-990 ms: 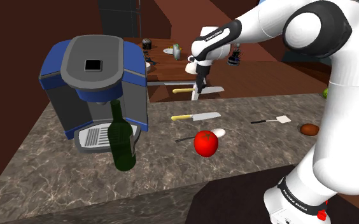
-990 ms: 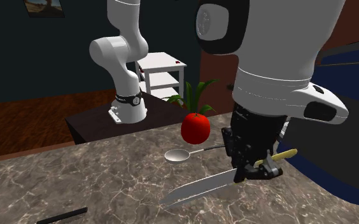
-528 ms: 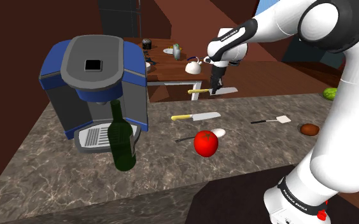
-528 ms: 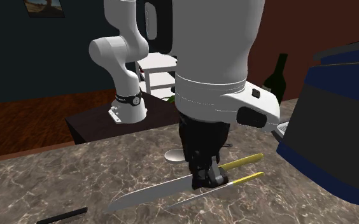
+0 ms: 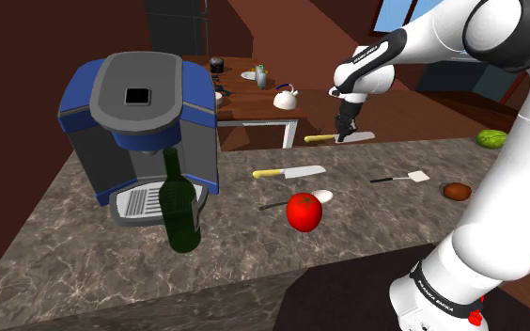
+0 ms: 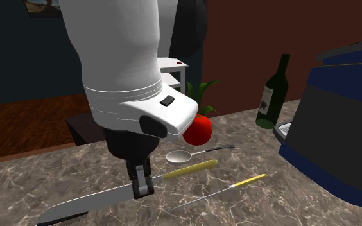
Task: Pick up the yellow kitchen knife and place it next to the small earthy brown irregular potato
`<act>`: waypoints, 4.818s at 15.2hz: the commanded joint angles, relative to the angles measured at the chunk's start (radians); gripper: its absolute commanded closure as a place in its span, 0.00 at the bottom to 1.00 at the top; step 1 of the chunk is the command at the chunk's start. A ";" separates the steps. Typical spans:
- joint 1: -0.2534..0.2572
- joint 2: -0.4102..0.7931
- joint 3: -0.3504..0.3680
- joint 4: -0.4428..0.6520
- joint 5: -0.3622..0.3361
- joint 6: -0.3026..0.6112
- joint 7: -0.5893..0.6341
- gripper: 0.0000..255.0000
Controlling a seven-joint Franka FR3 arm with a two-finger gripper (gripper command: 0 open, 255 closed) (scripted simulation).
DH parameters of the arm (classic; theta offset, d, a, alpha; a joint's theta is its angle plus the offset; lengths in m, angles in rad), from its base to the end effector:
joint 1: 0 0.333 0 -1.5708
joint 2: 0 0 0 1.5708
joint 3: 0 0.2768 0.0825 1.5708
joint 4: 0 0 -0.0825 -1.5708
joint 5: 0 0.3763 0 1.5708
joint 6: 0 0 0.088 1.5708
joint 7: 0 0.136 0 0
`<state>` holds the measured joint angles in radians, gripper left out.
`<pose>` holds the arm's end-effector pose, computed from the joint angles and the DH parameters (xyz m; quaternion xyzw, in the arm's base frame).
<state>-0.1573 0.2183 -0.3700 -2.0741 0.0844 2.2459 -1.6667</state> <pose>0.4859 -0.2788 0.2668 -0.8544 -0.5194 0.0128 0.0102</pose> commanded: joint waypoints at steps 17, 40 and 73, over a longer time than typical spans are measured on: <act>-0.267 0.022 -0.154 0.010 0.038 0.000 -0.442 1.00; -0.783 0.449 -0.178 0.613 0.247 -0.226 -0.966 1.00; -0.877 0.687 -0.106 0.674 0.335 -0.054 -1.028 1.00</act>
<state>-1.0343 0.9056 -0.4760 -1.3996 0.4198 2.1912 -2.6943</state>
